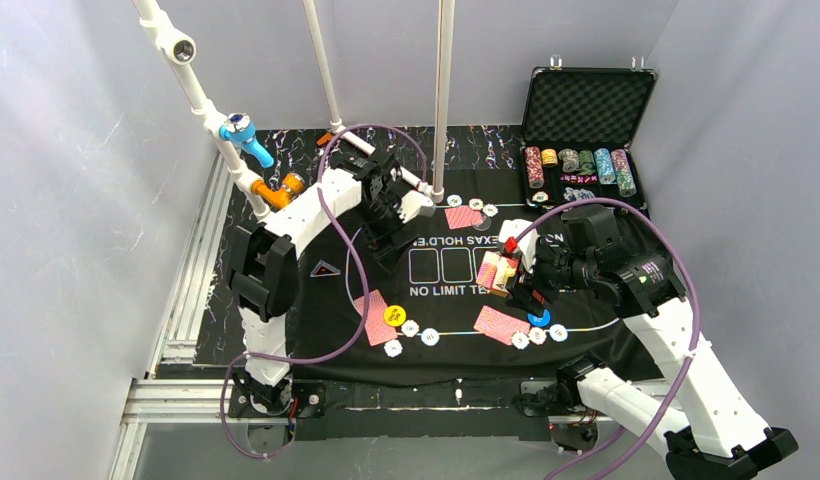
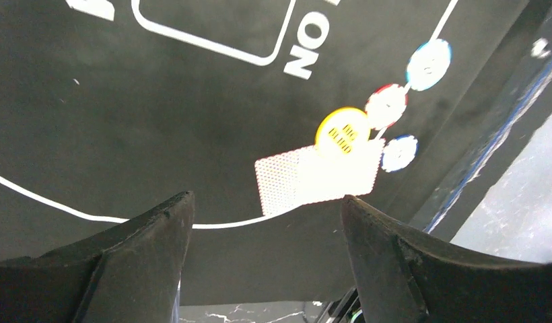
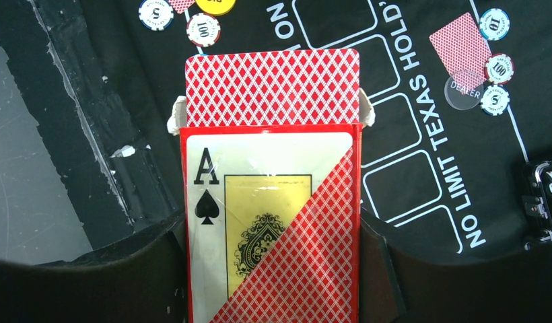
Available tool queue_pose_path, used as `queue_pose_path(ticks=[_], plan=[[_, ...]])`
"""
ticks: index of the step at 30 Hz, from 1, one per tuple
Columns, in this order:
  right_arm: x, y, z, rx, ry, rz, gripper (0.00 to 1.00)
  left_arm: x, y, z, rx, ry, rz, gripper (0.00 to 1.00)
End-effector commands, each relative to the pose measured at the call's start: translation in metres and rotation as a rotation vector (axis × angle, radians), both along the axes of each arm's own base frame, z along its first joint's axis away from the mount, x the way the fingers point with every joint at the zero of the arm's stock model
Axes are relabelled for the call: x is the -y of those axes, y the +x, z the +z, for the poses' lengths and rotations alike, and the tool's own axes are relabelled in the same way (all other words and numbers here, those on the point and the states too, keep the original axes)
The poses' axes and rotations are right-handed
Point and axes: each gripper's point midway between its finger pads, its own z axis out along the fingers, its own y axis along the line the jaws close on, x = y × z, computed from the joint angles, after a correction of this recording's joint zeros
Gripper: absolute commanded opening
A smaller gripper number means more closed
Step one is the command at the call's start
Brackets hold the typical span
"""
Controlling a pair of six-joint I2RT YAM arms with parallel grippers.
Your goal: Distribute texas hold em gaming equipment
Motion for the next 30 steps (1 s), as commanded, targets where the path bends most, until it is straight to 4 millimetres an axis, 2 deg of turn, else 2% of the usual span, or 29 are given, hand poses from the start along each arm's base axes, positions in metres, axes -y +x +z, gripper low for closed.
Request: queue_pose_path(ticks=[1,5,10,14,20,30], plan=[[-0.006,0.008,0.022,0.085,0.051,0.018,0.01,0.038,-0.009,0.077,0.064,-0.215,0.030,0.79],[-0.008,0.009,0.022,0.087,0.057,0.019,0.01,0.078,-0.021,0.131,-0.001,-0.423,0.117,0.85],[-0.011,0.014,0.022,0.097,0.068,0.011,0.01,0.119,-0.053,0.174,-0.190,-0.601,0.173,0.88],[-0.011,0.016,0.023,0.102,0.073,0.008,0.01,0.140,-0.065,0.201,-0.352,-0.709,0.227,0.88],[-0.016,0.019,0.026,0.111,0.092,0.013,0.01,0.161,-0.089,0.195,-0.458,-0.690,0.216,0.87],[-0.019,0.021,0.028,0.117,0.107,0.020,0.01,0.181,-0.089,0.177,-0.512,-0.649,0.255,0.72]])
